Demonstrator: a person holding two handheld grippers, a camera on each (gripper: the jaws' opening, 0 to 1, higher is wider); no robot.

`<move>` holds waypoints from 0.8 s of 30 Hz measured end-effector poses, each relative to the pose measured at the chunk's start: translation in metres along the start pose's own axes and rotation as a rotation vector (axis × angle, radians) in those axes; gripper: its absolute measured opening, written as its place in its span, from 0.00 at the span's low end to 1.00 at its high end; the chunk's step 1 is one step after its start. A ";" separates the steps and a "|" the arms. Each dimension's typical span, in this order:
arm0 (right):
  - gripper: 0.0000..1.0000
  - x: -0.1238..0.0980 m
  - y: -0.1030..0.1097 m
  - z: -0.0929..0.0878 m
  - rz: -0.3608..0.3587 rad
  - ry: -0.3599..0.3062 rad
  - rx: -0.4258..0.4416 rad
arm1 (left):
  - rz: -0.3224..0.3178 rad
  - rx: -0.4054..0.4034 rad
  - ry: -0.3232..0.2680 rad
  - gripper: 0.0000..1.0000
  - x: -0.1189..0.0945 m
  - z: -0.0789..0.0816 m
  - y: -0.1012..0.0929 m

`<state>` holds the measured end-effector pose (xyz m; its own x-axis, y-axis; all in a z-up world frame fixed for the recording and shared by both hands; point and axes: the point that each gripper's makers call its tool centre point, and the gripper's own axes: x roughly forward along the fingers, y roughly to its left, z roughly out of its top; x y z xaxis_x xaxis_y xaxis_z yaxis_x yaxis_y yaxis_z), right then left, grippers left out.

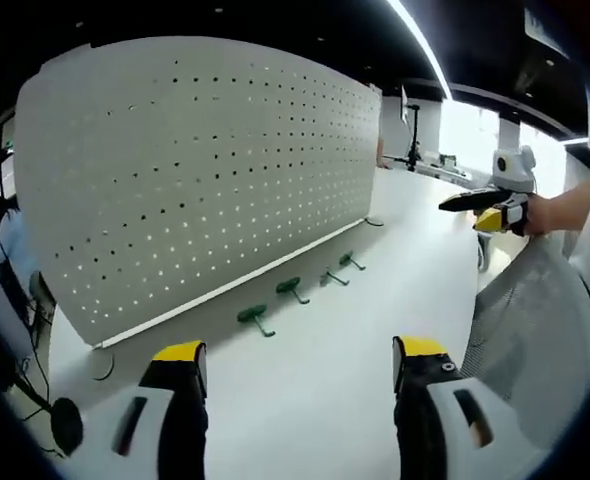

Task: Insert the hook assembly into the mounting plate slot until the hook locks in place.

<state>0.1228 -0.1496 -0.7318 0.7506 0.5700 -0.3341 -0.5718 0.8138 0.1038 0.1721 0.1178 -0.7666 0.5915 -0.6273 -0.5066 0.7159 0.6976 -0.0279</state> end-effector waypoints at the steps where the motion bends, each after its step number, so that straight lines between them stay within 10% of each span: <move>1: 0.65 0.000 0.000 0.000 0.000 0.000 -0.002 | -0.004 0.006 0.003 0.78 0.001 0.000 0.002; 24: 0.65 0.003 0.004 -0.003 0.012 0.024 -0.017 | -0.144 0.145 0.155 0.79 0.028 -0.015 0.023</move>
<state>0.1223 -0.1452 -0.7349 0.7356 0.5769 -0.3552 -0.5866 0.8046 0.0922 0.1993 0.1215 -0.7942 0.4241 -0.6482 -0.6324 0.8410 0.5410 0.0095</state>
